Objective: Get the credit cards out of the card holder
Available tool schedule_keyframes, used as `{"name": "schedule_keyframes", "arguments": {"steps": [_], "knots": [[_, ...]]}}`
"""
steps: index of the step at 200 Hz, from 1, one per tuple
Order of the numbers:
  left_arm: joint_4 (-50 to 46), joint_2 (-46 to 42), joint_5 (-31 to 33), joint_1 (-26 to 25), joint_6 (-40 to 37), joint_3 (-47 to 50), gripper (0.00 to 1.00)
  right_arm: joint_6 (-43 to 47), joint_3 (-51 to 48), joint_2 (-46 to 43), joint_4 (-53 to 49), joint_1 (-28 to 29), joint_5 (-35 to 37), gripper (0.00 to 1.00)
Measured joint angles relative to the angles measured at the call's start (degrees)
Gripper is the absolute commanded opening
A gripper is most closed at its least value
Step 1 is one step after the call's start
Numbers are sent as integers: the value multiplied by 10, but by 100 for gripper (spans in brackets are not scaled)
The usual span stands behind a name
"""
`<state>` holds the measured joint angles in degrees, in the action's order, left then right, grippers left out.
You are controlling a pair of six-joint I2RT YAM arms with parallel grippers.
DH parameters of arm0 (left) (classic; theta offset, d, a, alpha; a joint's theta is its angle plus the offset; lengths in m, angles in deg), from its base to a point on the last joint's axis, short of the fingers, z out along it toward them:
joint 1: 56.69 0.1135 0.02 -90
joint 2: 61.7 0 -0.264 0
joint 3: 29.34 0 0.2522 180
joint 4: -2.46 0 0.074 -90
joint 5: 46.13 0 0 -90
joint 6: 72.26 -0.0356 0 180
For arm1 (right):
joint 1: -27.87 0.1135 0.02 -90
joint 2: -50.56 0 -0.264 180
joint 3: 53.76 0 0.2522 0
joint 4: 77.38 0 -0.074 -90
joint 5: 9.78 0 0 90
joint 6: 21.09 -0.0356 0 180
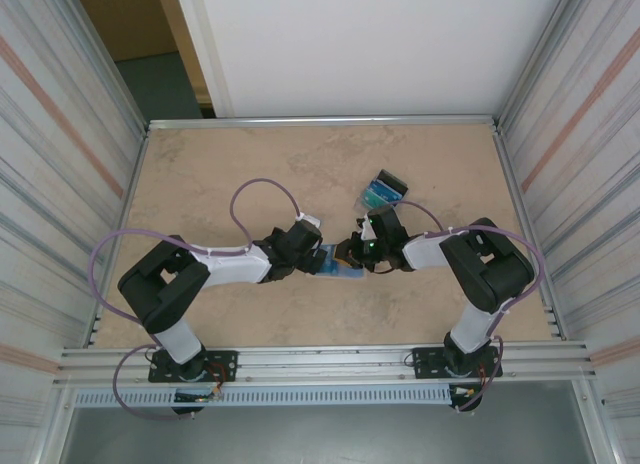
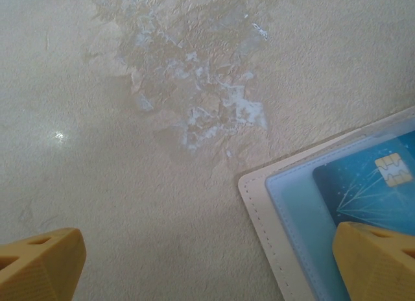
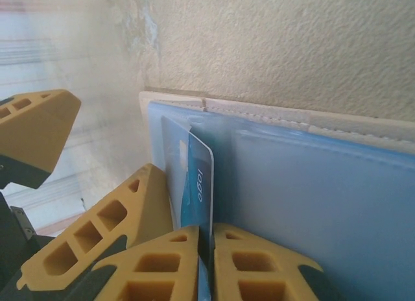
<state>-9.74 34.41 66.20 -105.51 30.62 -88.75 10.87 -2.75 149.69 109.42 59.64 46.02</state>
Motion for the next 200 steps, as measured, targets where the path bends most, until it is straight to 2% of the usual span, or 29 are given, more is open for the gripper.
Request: {"name": "schedule_keyframes", "arguments": {"steps": [39, 134, 200], "knots": [[0, 0, 2, 0, 0, 0, 99, 2, 1, -2, -3, 0, 1, 6], [1, 0, -2, -1, 5, 0, 99, 52, 23, -46, -113, 0, 47, 4], [2, 0, -2, -1, 5, 0, 99, 70, 23, -65, -154, -11, 62, 3]]}}
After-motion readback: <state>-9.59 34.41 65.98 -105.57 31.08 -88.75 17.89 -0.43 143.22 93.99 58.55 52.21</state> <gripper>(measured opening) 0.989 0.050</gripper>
